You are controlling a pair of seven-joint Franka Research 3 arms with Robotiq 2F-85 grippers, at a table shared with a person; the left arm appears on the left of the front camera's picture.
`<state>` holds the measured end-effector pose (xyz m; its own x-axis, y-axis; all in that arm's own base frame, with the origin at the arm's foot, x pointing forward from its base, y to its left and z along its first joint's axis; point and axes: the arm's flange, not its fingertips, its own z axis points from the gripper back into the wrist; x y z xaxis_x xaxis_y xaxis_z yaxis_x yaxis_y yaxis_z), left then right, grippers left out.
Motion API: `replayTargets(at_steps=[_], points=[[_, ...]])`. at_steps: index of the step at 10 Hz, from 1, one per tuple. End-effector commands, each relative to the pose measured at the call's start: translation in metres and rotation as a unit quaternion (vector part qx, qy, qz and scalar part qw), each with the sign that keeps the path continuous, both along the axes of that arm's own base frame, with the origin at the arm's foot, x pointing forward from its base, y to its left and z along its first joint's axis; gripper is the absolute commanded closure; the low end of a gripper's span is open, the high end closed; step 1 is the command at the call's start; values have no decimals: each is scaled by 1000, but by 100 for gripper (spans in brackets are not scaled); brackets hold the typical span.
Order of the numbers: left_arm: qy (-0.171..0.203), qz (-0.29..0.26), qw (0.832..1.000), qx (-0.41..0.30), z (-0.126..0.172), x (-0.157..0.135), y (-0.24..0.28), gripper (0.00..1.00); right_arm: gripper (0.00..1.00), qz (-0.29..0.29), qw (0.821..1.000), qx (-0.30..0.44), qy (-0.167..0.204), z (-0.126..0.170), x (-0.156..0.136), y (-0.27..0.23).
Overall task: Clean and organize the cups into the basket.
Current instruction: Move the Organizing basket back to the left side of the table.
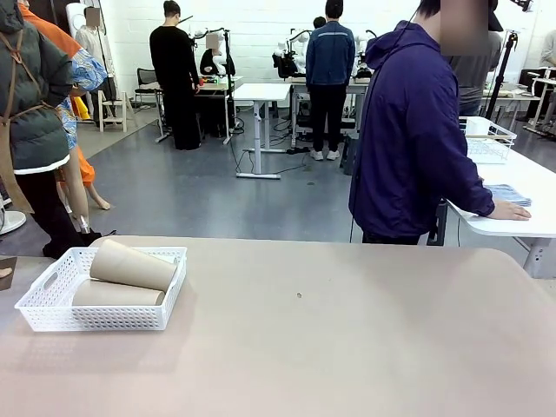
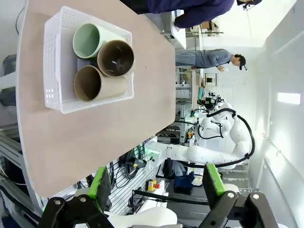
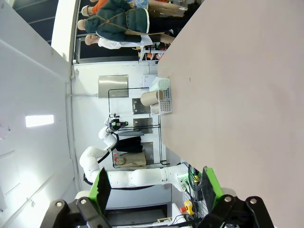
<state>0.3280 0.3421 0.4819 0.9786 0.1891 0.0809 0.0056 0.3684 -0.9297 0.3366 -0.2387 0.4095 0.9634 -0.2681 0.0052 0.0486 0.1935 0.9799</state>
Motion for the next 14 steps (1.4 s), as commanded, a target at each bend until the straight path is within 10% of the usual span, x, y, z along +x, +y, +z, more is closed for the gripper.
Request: replayTargets(at_steps=[1, 14], points=[[4, 2, 1000, -2, -3, -1, 1, 0, 0, 2, 1000, 0, -2, 1, -1, 4], [4, 2, 1000, -2, -3, -1, 1, 0, 0, 2, 1000, 0, -2, 1, -1, 4]])
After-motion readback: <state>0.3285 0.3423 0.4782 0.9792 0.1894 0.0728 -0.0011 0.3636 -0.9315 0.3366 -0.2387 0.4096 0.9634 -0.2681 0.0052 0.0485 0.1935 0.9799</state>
